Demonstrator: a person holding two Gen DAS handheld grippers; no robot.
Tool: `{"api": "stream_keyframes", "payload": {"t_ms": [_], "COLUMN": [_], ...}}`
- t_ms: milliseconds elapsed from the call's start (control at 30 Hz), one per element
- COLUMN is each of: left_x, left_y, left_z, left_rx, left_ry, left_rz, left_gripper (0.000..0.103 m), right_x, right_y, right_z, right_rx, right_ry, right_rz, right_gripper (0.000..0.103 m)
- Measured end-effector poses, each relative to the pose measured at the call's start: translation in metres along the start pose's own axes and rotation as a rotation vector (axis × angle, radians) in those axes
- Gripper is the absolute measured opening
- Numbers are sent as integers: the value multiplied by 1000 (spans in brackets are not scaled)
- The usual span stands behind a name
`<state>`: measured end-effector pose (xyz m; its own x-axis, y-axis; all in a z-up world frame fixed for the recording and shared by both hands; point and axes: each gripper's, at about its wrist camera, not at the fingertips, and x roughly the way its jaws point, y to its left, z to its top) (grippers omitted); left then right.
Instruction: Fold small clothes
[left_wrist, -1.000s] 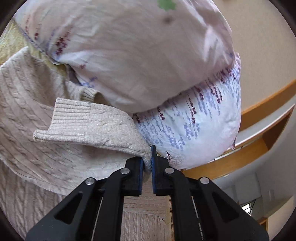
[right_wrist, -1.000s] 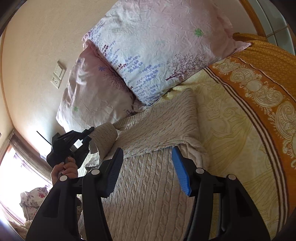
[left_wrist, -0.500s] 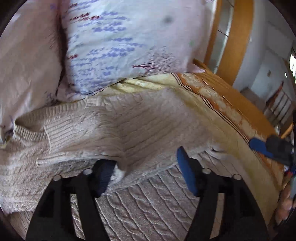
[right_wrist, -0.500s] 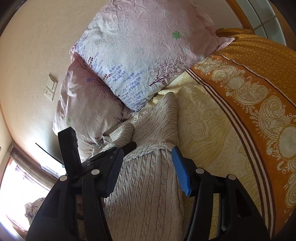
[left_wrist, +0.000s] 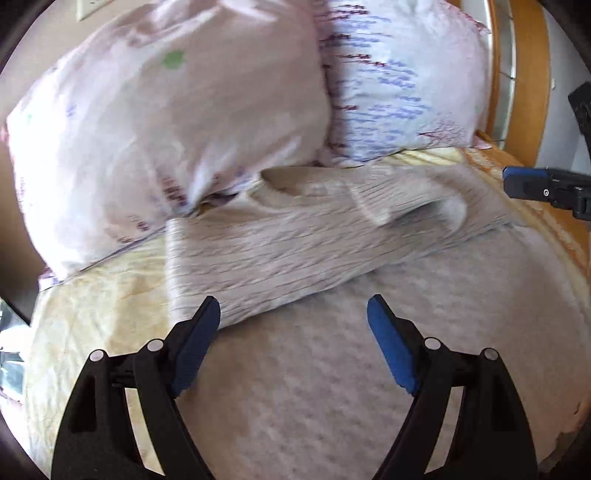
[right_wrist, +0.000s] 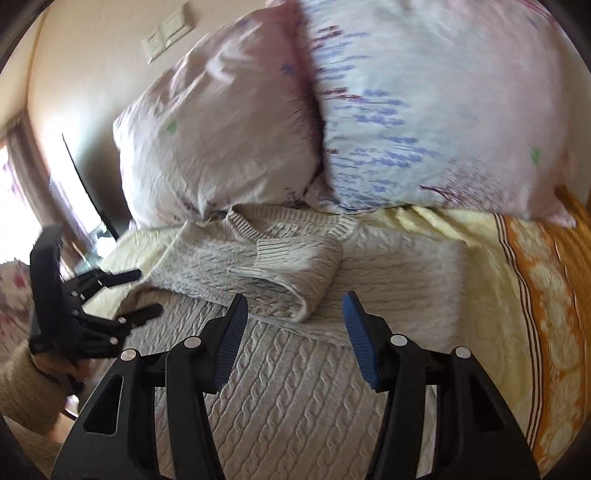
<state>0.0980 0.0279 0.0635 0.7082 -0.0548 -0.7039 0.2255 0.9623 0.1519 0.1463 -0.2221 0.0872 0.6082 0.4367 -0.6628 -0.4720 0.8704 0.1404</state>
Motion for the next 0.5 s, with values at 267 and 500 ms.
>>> {"api": "stream_keyframes", "payload": {"t_ms": [267, 500], "left_x": [6, 32], "left_y": [35, 48], "left_z": [-34, -27], "left_rx": [122, 95], "left_ry": [69, 105], "left_rz": [133, 171], "left_gripper": [82, 72], "right_x": [82, 80], "right_y": [55, 23], "right_z": [5, 22], "right_rx": [-327, -85], "right_ry": [159, 80], "right_rz": [-254, -255], "right_gripper": [54, 8]}}
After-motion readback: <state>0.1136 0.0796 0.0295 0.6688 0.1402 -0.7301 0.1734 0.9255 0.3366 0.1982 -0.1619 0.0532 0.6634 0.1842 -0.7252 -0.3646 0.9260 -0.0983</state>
